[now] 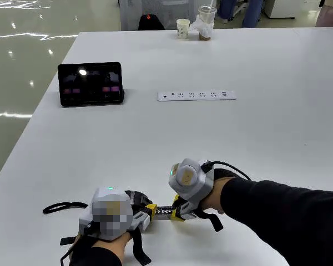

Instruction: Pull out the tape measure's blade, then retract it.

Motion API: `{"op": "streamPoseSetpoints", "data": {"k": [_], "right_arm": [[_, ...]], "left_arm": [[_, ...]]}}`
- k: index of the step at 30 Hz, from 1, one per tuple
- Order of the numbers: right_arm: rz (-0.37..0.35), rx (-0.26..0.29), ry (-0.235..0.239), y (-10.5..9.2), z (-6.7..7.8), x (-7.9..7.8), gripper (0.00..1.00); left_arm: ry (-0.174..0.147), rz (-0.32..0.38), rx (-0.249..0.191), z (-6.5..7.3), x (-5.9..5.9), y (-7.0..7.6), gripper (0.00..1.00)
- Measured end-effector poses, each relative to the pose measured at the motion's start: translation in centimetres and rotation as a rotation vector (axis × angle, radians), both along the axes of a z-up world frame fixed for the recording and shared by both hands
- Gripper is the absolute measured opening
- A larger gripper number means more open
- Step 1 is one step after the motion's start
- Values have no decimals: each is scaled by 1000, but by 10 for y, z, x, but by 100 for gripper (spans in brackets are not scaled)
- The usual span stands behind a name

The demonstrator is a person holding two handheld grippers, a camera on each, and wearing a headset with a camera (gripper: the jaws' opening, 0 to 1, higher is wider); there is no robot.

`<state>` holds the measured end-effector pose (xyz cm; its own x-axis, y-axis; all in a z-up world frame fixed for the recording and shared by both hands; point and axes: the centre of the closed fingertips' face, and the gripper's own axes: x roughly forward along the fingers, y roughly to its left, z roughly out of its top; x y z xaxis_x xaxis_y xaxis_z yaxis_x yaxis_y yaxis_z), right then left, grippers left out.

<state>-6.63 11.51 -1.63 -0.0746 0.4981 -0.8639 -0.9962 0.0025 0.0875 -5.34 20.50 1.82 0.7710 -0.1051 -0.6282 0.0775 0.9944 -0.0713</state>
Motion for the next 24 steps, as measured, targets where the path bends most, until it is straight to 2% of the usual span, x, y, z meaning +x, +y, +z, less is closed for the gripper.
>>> {"op": "streamPoseSetpoints", "data": {"k": [9, 14, 17, 22, 24], "right_arm": [[24, 14, -18, 0, 0, 1, 11], [12, 31, -4, 2, 1, 0, 11], [31, 23, -18, 3, 0, 0, 11], [47, 23, -20, 4, 1, 0, 11], [32, 35, -5, 7, 1, 1, 11]], "left_arm": [[-1, 0, -1, 0, 0, 0, 60], [1, -5, 6, 0, 0, 0, 59], [3, -9, 16, -1, 0, -1, 59], [4, -8, 9, -1, -1, 0, 59], [3, -7, 8, -1, -1, 0, 59]]}}
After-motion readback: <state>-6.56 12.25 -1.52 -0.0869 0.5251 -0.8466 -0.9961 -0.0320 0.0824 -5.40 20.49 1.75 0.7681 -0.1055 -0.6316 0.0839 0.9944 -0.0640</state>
